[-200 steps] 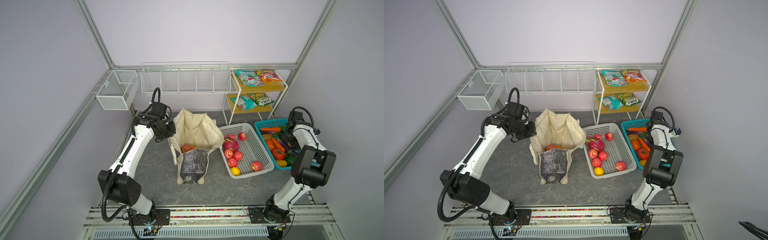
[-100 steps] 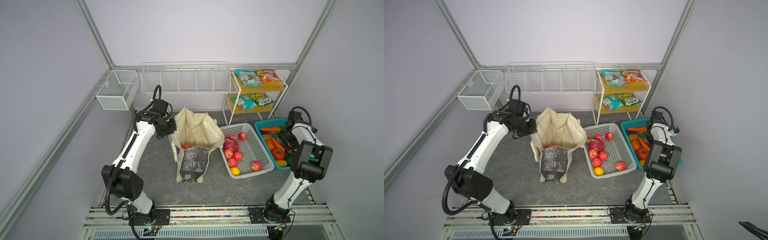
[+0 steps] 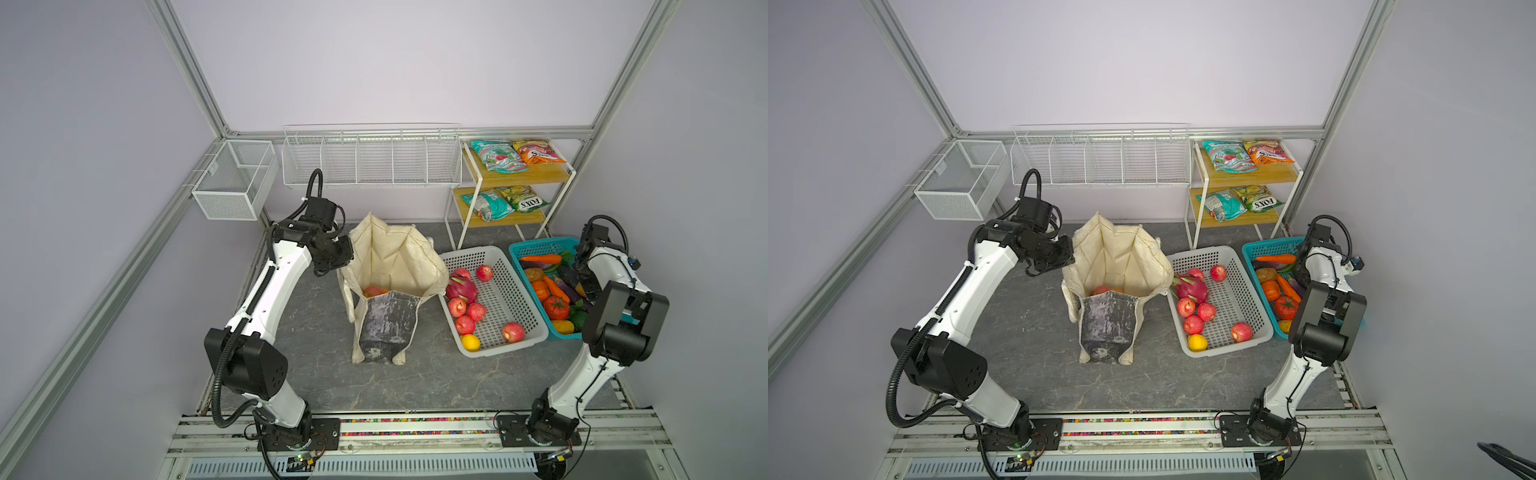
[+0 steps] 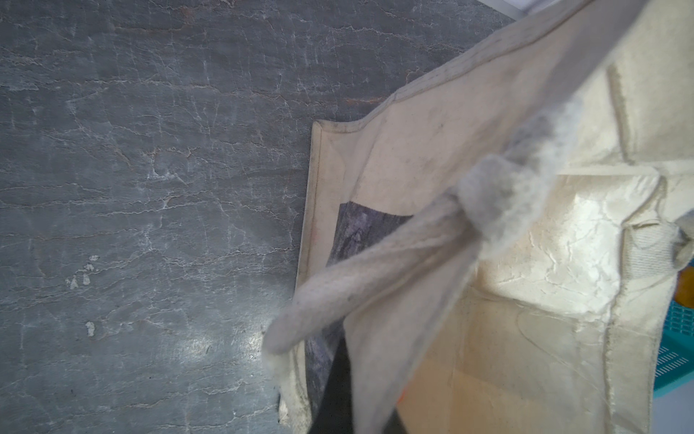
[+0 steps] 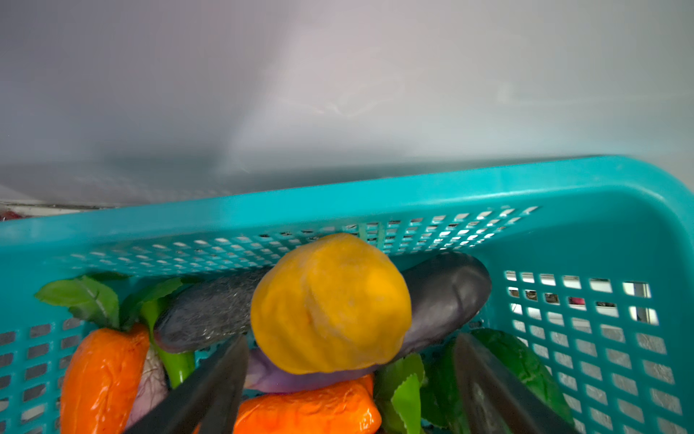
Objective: Place the food into the grocery bag and tie it
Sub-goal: 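Lower the right gripper toward the yellow potato in the teal basket, then close the right gripper on the yellow potato and lift it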
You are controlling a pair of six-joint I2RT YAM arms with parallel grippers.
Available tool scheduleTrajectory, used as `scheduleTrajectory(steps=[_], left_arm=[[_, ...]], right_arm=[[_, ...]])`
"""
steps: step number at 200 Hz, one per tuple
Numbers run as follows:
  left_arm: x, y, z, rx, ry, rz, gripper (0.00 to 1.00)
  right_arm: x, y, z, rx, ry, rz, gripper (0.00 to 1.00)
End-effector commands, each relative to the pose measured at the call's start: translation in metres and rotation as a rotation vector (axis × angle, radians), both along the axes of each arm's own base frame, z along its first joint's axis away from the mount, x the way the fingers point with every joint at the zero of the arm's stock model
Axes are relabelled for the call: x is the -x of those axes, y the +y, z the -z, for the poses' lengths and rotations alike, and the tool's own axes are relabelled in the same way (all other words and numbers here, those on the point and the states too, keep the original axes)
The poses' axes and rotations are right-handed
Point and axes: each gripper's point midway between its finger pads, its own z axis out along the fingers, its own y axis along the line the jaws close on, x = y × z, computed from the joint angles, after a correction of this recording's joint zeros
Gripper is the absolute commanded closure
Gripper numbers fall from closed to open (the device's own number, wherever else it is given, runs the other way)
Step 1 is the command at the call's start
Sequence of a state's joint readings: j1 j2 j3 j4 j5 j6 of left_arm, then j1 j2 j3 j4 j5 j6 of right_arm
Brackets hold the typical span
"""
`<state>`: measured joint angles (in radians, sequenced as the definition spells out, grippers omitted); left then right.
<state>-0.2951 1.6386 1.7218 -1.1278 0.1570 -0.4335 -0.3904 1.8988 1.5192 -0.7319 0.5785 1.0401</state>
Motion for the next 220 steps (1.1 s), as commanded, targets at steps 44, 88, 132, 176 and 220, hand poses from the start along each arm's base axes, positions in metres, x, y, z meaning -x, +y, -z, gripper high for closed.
scheduleTrajectory(steps=[44,88,132,176,220], left_arm=[[-0.005,0.0,-0.008,-0.004,-0.024,-0.015,1.0],[-0.005,0.001,-0.011,-0.002,-0.031,-0.021,1.0],[-0.003,0.002,-0.01,-0.001,-0.032,-0.031,1.0],[-0.002,0.002,-0.01,0.001,-0.031,-0.033,1.0],[-0.002,0.002,-0.01,0.0,-0.031,-0.03,1.0]], right_arm=[[-0.005,-0.004,0.023,-0.043,0.015,-0.01,0.12],[-0.016,-0.007,0.037,-0.053,0.018,-0.042,0.11],[-0.026,-0.012,0.038,-0.034,0.0,-0.07,0.1],[-0.033,-0.017,0.031,-0.006,-0.02,-0.092,0.02],[-0.033,-0.015,0.029,-0.007,-0.043,-0.09,0.16]])
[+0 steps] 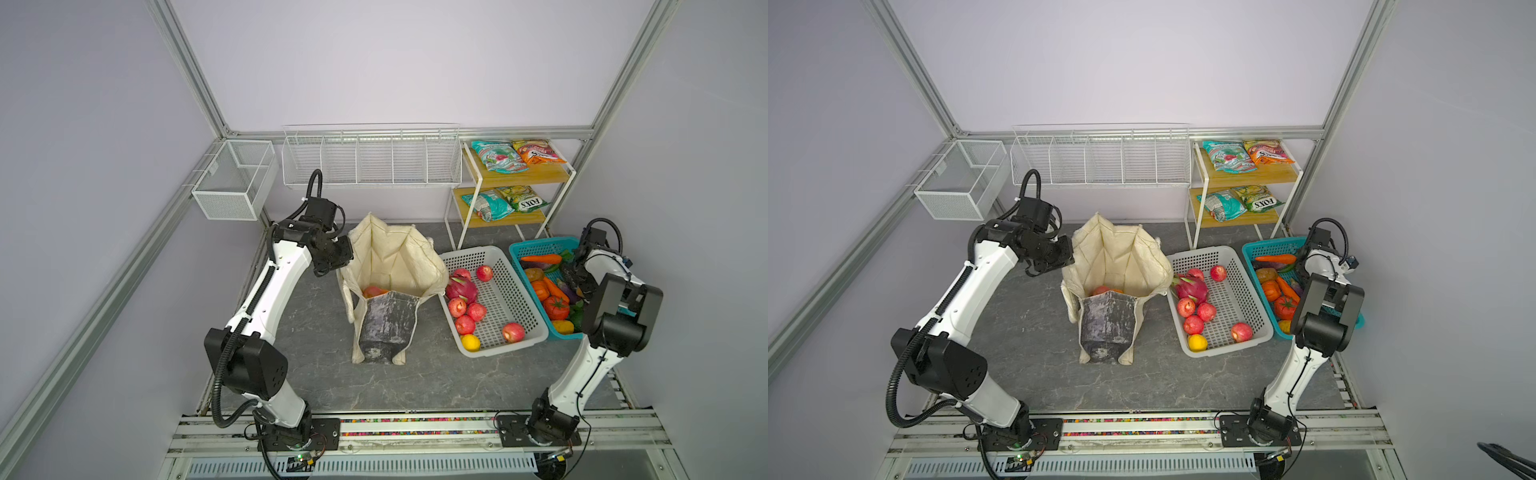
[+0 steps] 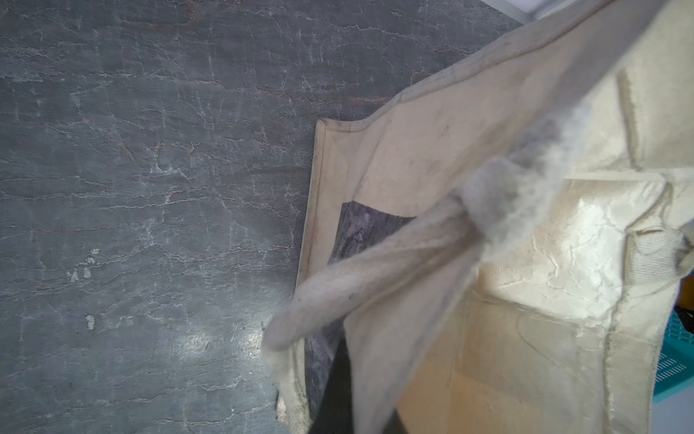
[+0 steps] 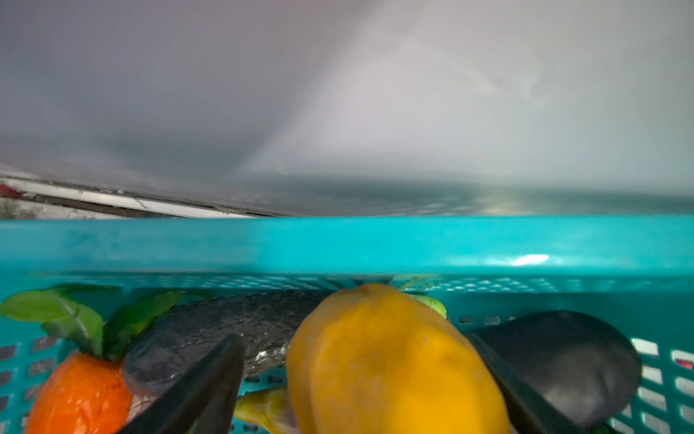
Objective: Place the food into the grocery bag and tie it
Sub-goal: 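Close the right gripper on the yellow potato and lift it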
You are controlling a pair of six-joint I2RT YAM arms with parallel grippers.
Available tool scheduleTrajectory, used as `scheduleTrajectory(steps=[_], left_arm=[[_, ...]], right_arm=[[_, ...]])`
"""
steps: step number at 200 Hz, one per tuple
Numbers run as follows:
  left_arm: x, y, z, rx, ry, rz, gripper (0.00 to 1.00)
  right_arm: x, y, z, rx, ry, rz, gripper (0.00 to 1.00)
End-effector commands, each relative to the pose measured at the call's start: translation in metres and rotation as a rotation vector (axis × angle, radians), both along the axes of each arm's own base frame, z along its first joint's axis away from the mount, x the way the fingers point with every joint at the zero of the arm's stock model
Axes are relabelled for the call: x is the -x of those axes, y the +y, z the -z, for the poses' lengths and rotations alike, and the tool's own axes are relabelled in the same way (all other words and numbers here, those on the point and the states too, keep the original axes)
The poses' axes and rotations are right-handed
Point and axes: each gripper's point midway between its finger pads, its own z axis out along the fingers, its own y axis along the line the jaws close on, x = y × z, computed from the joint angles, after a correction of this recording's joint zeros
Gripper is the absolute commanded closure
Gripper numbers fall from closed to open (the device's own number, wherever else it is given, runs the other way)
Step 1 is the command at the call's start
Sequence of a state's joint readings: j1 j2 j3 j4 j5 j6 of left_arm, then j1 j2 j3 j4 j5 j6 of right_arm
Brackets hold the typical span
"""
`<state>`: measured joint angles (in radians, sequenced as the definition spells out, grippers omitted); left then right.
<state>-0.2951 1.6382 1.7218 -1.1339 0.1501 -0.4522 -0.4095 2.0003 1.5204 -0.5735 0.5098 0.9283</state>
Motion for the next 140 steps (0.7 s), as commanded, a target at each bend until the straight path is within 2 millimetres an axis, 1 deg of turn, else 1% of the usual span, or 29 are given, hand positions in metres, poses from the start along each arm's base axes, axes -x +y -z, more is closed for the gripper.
scheduleTrajectory(steps=[1,31,51,73,106,140], left_arm=[[-0.003,0.001,-0.01,-0.001,-0.04,-0.01,1.0],[-0.002,0.001,-0.011,-0.002,-0.042,-0.006,1.0],[-0.002,0.001,-0.01,-0.004,-0.043,-0.003,1.0],[0.0,0.002,-0.01,-0.008,-0.045,0.001,1.0],[0.003,0.002,-0.01,-0.007,-0.048,0.008,1.0],[0.005,0.001,-0.01,0.0,-0.049,0.02,1.0]], right_arm=[[-0.002,-0.004,-0.005,0.01,-0.029,0.01,0.17],[0.003,0.0,-0.003,-0.002,-0.045,0.024,0.29],[0.006,0.004,-0.003,-0.014,-0.057,0.029,0.4],[0.01,0.007,-0.007,-0.019,-0.075,0.028,0.49],[0.015,0.016,-0.018,-0.032,-0.099,0.017,0.53],[0.017,0.032,-0.043,-0.021,-0.142,-0.021,0.53]])
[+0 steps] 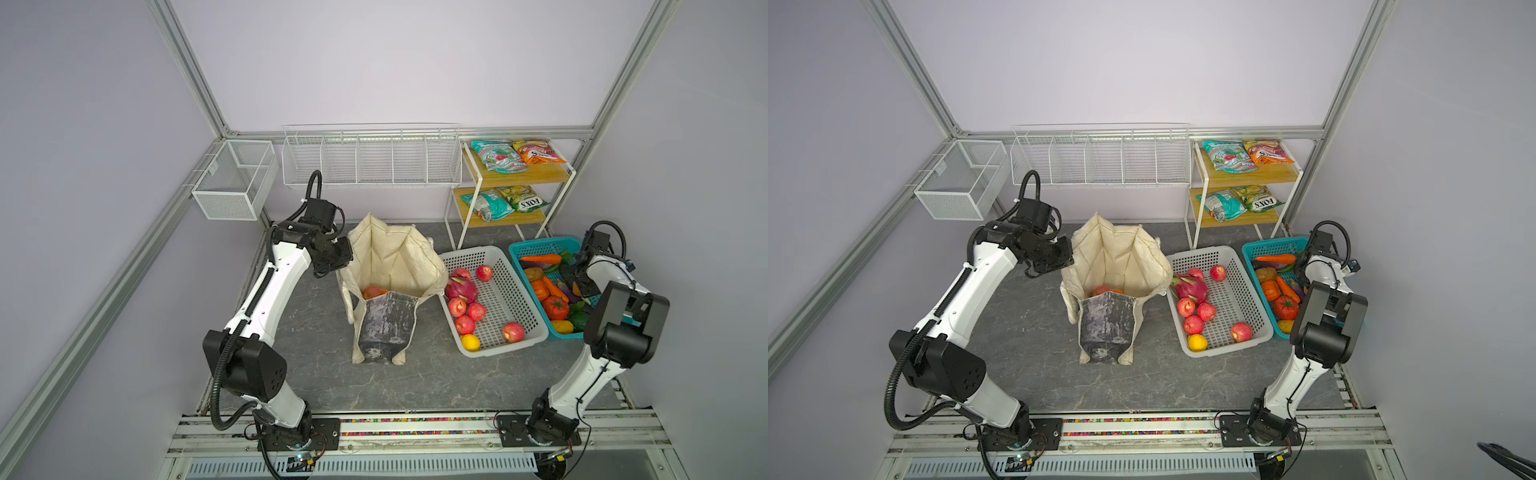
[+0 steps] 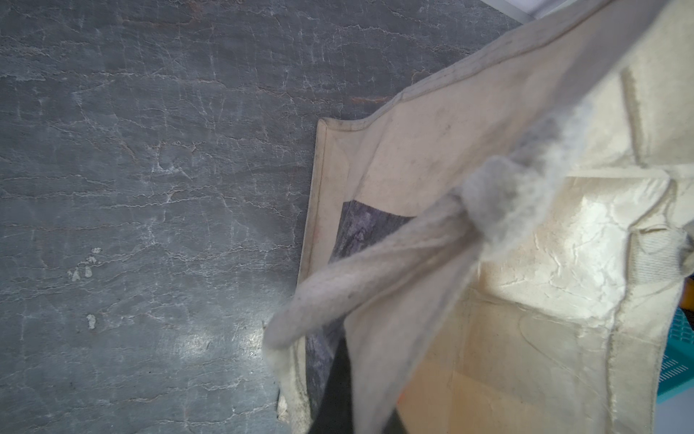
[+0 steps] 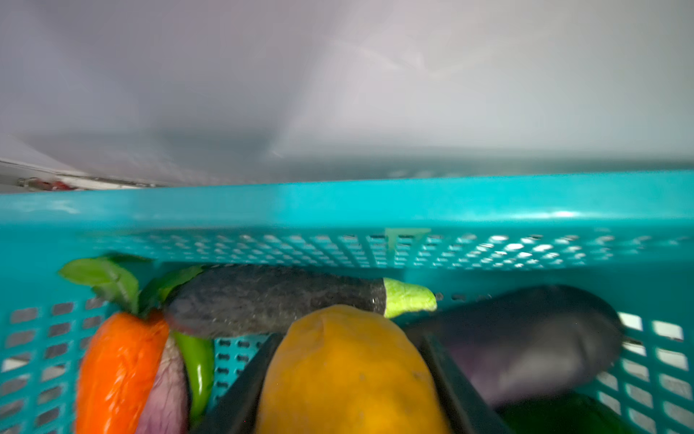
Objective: Place the food into the grocery bag and tie it
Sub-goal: 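Close the right gripper on the yellow potato and lift it, then carry the yellow potato over the tote bag and lower it inside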
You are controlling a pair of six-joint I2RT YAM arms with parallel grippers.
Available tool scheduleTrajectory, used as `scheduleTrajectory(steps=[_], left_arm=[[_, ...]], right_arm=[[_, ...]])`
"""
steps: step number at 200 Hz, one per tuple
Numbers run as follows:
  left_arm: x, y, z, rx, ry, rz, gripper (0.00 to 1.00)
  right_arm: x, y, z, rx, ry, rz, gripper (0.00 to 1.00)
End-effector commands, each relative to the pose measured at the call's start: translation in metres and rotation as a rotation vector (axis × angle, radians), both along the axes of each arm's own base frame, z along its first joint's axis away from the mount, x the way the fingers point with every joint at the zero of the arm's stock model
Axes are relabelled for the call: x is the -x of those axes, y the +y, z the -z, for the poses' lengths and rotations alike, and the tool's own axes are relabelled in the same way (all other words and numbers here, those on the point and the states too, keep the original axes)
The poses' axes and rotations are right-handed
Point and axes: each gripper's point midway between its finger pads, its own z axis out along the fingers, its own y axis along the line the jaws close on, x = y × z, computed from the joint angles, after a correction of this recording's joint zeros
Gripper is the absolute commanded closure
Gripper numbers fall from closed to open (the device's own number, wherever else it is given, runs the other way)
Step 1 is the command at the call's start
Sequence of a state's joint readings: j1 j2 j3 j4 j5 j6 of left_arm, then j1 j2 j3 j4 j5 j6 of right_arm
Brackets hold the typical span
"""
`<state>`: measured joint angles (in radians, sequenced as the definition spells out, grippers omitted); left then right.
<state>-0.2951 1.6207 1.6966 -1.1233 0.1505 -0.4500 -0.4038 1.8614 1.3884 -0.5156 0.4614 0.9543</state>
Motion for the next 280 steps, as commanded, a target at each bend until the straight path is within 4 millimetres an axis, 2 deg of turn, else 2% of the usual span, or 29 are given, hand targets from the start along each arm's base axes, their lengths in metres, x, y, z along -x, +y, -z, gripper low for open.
scheduleTrajectory(steps=[1,34,74,112,138,167,188,218,256,280], left_arm=[[0.002,0.0,-0.011,0.001,-0.045,0.018,1.0],[0.004,-0.002,-0.01,0.01,-0.046,0.034,1.0],[0.003,-0.006,-0.013,0.019,-0.057,0.052,1.0],[0.005,-0.011,-0.01,0.034,-0.044,0.085,1.0],[0.009,-0.008,-0.009,0.009,-0.034,0.109,1.0],[0.01,-0.008,-0.013,0.01,-0.043,0.119,1.0],[0.01,-0.01,-0.015,0.017,-0.047,0.122,1.0],[0.011,-0.011,-0.018,0.028,-0.056,0.124,1.0],[0.014,-0.009,-0.023,0.03,-0.071,0.117,1.0],[0.016,-0.008,-0.022,0.032,-0.068,0.111,1.0]], right_arm=[[0.004,0.016,-0.026,0.0,-0.054,-0.015,0.53],[0.003,0.041,-0.065,0.042,-0.108,-0.095,0.53],[-0.001,0.096,-0.106,0.071,-0.156,-0.248,0.52],[0.005,0.173,-0.152,0.072,-0.234,-0.457,0.52],[0.021,0.239,-0.196,0.073,-0.312,-0.65,0.52],[0.039,0.315,-0.226,0.084,-0.367,-0.88,0.52],[0.044,0.368,-0.237,0.073,-0.394,-1.04,0.52],[0.046,0.455,-0.246,0.065,-0.426,-1.325,0.52],[0.045,0.545,-0.231,0.1,-0.352,-1.616,0.51],[0.042,0.584,-0.217,0.094,-0.326,-1.723,0.51]])
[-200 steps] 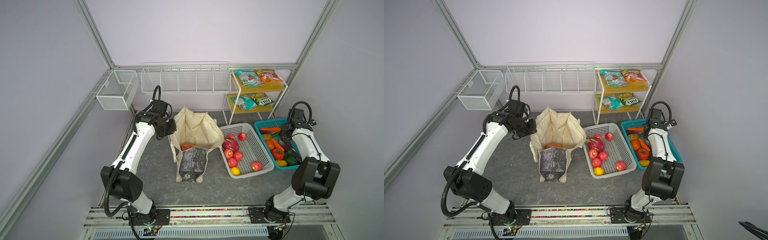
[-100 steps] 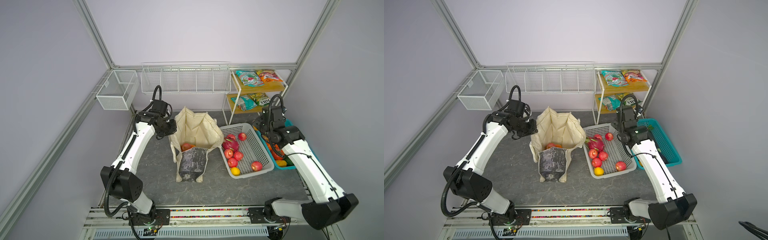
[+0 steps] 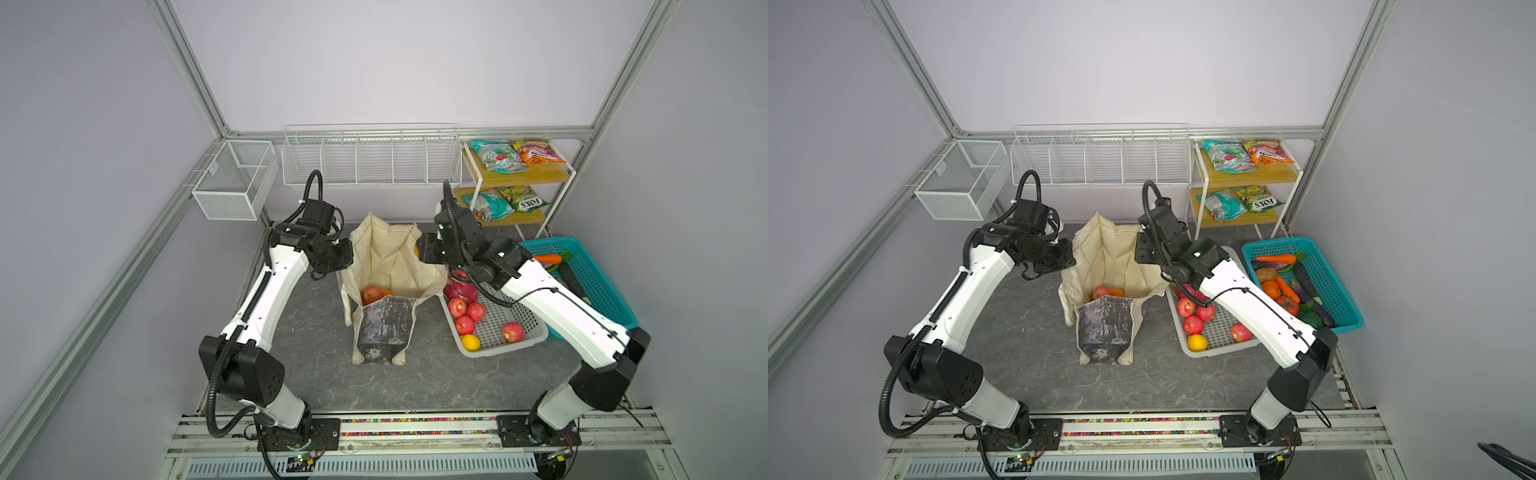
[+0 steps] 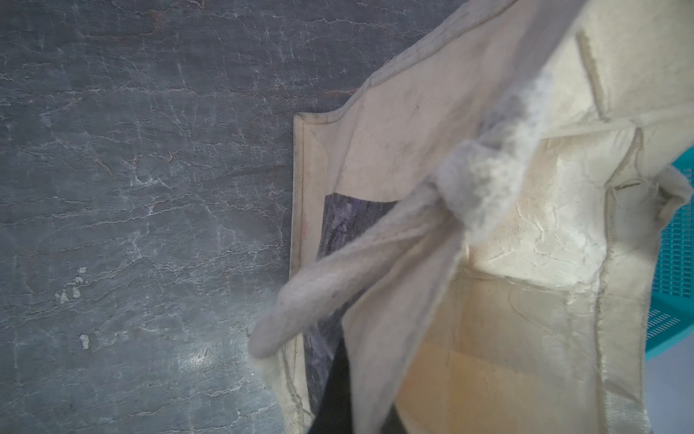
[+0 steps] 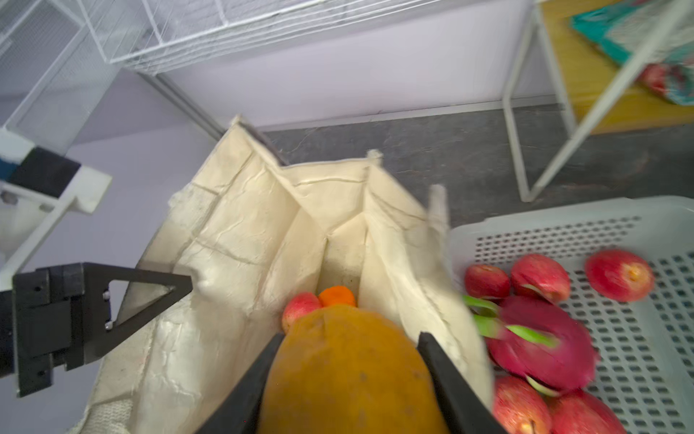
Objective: Place the food into the grocery bag and tie it
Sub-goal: 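Carry the yellow potato over the tote bag and lower it inside, then release the potato in the bag and lift the right gripper out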
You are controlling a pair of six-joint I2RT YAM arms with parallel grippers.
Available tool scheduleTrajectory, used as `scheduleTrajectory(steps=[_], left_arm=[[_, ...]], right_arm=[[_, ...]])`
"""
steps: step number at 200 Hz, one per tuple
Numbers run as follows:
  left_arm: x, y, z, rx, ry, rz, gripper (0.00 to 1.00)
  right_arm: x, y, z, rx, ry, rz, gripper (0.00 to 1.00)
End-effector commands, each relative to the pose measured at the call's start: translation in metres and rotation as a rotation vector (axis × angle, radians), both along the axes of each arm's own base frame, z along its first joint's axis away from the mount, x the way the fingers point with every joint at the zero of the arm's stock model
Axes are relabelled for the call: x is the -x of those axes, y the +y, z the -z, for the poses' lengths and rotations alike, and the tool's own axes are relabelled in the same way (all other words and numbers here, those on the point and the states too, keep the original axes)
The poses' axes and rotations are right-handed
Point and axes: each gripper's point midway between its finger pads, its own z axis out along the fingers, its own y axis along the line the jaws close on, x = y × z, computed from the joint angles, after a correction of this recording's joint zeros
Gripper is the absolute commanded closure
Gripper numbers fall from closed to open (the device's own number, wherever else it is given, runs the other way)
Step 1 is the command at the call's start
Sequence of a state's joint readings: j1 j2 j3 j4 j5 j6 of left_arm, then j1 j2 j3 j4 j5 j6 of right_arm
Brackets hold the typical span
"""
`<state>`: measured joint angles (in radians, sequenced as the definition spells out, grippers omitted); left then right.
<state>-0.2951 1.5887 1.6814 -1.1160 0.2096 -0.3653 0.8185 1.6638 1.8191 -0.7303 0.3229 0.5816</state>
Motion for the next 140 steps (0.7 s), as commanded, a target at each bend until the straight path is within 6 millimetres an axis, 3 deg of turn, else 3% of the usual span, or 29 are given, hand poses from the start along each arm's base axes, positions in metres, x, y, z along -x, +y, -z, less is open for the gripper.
scheduleTrajectory(steps=[1,79,140], left_arm=[[0.008,0.0,-0.013,0.015,-0.032,0.008,1.0],[0.011,0.001,-0.012,0.016,-0.035,0.0,1.0],[0.009,0.001,-0.013,0.015,-0.041,0.0,1.0]], right_arm=[[0.004,0.035,0.006,0.046,-0.012,-0.149,0.51],[-0.007,0.1,0.068,-0.001,0.127,-0.289,0.52],[-0.01,0.127,0.113,-0.011,0.244,-0.331,0.51]])
